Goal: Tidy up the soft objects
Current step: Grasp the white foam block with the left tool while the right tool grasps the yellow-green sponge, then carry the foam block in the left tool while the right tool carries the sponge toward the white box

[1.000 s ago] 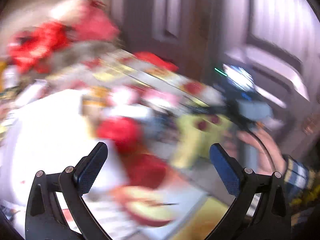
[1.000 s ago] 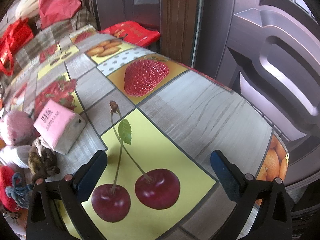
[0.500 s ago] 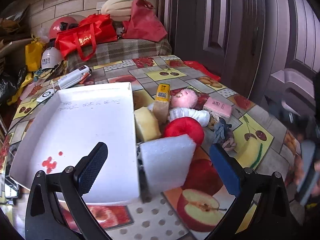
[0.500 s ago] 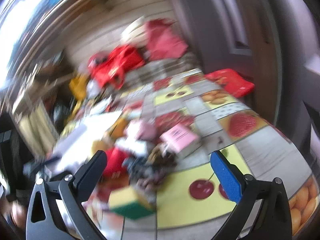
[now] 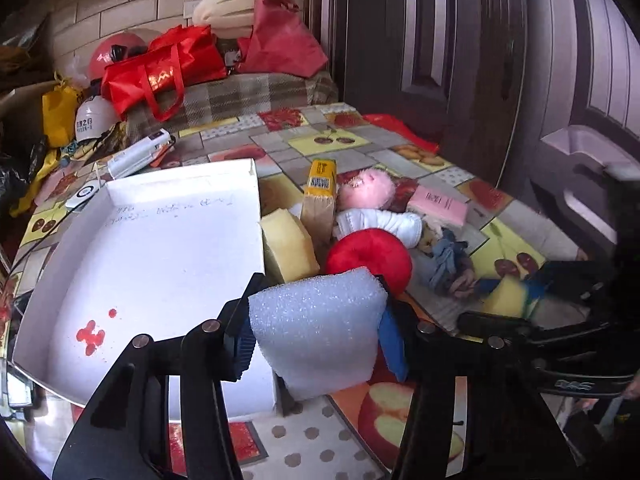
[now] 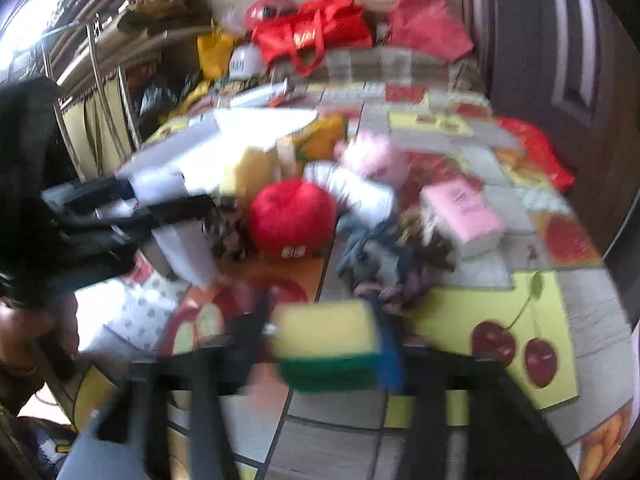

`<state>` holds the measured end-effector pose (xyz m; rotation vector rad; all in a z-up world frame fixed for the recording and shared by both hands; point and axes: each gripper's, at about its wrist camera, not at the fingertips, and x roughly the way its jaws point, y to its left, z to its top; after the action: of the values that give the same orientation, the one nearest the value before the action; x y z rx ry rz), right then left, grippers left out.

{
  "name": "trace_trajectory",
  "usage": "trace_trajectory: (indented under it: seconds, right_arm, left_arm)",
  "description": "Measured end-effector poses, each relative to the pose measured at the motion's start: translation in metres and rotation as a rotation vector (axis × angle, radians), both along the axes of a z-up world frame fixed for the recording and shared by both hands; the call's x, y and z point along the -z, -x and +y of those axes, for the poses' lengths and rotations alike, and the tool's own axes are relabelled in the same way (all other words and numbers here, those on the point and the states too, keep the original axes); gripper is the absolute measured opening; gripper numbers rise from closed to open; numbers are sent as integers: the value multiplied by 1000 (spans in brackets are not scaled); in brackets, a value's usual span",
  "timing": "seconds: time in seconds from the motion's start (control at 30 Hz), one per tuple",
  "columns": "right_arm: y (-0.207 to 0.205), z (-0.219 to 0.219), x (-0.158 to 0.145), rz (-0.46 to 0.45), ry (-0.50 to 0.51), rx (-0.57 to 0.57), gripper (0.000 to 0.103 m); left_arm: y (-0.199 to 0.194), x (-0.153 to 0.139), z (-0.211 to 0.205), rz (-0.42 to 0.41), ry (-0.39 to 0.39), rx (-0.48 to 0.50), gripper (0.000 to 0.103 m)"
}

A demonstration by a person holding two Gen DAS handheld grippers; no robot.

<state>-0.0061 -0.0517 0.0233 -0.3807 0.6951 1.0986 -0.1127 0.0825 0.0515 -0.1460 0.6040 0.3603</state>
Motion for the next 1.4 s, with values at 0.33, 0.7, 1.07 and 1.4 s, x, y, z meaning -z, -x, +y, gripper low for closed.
trace_trajectory:
  seconds: [0.33, 0.7, 1.07, 1.4]
  right_arm:
    - [1, -28, -42, -49, -190, 45, 38]
    - [8, -28, -81, -100, -369, 75, 38]
    - [-2, -37, -82, -79, -397, 136, 38]
    - [-1, -36, -85, -75, -404, 139, 39]
  left_arm:
    - [26, -41, -6, -153, 8, 28, 52]
    - [34, -43, 6, -155, 0, -76, 52]
    - [46, -44, 3, -180, 20, -76, 52]
    - [54, -45, 7, -198, 39, -92, 52]
